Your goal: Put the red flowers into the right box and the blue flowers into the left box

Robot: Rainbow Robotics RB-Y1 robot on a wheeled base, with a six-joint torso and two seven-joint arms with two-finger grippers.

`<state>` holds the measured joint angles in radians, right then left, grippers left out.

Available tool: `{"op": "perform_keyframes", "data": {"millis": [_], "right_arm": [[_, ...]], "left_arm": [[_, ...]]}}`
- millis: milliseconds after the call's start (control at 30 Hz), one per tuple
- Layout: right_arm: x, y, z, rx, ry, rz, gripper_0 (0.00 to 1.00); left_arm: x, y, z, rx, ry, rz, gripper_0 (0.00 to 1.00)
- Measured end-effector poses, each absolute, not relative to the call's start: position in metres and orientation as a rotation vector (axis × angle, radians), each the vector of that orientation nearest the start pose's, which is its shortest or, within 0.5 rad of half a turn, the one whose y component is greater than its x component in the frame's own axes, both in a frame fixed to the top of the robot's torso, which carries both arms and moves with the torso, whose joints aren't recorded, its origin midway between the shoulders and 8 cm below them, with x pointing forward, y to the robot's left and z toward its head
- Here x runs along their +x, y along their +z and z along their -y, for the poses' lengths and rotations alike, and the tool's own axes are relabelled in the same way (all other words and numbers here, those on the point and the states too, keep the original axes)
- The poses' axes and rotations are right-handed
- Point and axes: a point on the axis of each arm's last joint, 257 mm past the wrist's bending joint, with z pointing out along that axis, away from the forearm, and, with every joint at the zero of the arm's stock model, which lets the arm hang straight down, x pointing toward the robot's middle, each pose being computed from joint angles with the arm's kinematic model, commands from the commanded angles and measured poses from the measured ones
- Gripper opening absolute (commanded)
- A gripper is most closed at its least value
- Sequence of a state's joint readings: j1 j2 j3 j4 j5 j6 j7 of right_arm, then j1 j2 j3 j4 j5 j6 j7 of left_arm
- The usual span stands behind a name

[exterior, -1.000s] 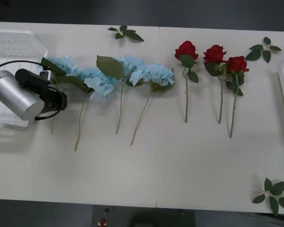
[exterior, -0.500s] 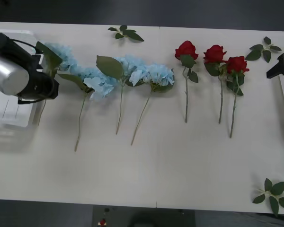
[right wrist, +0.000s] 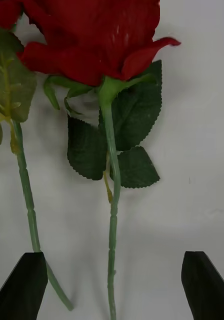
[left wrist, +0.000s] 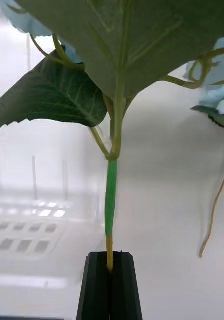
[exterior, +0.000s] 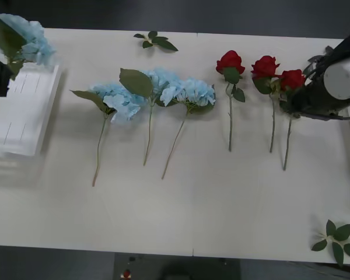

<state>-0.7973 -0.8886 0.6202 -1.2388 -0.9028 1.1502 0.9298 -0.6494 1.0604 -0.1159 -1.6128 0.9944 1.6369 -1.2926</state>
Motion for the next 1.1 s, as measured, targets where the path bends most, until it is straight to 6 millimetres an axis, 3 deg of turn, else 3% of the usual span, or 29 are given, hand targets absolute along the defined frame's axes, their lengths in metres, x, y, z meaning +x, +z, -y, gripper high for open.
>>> {"op": "perform_keyframes", "data": {"millis": [267, 400, 500, 533, 567, 600, 867, 1100], "right_arm": [[0.576, -0.29, 0.334, 0.319, -0.09, -2.584, 0.78], [0.583, -0.307, 0.323, 0.374, -0.085, -2.555, 0.78], [0.59, -0.311, 0.319, 0.35, -0.103, -2.531, 0.75], [0.591, -0.31, 0.318, 0.346, -0.104, -2.526, 0.57], [0.593, -0.308, 0.318, 0.341, -0.101, -2.517, 0.32], [0.595, -0.308, 0.318, 0.339, -0.098, -2.51, 0.0], [0.595, -0.309, 0.323, 0.35, -0.105, -2.51, 0.0], [0.594, -0.31, 0.324, 0.36, -0.105, -2.515, 0.0]], "left_arm": [[0.485, -0.098, -0.425, 0.012, 0.166, -2.674, 0.0], [0.494, -0.086, -0.44, -0.067, 0.21, -2.619, 0.0], [0.515, -0.075, -0.445, -0.183, 0.185, -2.511, 0.0], [0.521, -0.071, -0.446, -0.226, 0.168, -2.475, 0.0], [0.528, -0.069, -0.446, -0.255, 0.149, -2.442, 0.0], [0.534, -0.067, -0.448, -0.274, 0.131, -2.413, 0.0], [0.569, -0.069, -0.478, -0.304, 0.165, -2.263, 0.0], [0.585, -0.098, -0.49, -0.276, 0.211, -2.241, 0.0]]}}
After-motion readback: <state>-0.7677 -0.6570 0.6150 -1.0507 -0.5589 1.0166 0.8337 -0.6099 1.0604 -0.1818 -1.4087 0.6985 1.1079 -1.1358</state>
